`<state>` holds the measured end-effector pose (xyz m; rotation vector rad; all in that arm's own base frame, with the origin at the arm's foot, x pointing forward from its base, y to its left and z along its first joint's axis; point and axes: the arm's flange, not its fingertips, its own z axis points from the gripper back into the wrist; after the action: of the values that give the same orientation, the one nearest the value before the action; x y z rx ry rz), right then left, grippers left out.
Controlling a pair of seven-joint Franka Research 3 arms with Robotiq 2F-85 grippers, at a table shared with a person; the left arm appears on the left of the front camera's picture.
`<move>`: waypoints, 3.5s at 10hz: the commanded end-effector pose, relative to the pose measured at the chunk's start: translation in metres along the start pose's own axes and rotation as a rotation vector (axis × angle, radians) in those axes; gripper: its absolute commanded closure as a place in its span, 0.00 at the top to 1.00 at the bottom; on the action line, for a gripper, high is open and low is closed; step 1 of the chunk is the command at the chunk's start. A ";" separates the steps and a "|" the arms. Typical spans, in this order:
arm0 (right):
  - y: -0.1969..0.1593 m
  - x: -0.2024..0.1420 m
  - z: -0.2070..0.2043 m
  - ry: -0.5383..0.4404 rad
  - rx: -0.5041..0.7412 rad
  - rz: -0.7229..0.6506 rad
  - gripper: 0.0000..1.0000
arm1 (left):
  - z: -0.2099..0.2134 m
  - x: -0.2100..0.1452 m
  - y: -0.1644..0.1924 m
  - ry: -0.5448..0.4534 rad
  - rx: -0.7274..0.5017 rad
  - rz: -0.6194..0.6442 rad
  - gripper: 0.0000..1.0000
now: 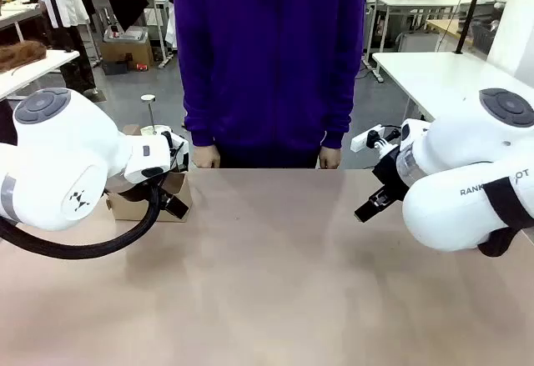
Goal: Pour a drink into a cup and package it in a carrier.
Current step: Pick up the 600 ml Paper Cup and place it in the middle top area of the table.
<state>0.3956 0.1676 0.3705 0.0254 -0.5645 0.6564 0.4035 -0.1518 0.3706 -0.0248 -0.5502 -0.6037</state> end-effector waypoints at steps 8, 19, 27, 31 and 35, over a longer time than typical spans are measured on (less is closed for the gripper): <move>0.000 0.000 0.000 0.000 0.000 0.000 1.00 | 0.000 0.000 0.000 0.000 0.000 0.000 1.00; -0.216 0.030 0.166 -0.237 0.364 0.187 1.00 | 0.000 0.000 0.000 0.000 0.000 0.000 1.00; -0.357 -0.124 0.088 -0.691 0.671 0.107 1.00 | 0.000 0.000 0.000 0.000 0.000 0.000 1.00; -0.335 -0.142 0.098 -0.730 0.664 0.092 1.00 | 0.000 0.000 0.000 0.000 0.000 0.000 1.00; -0.349 -0.161 0.086 -0.818 0.641 0.096 1.00 | 0.000 0.000 0.000 0.000 0.000 0.000 1.00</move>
<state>0.4555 -0.2122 0.4289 0.8956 -1.0478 0.8978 0.4037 -0.1517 0.3704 -0.0238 -0.5497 -0.6030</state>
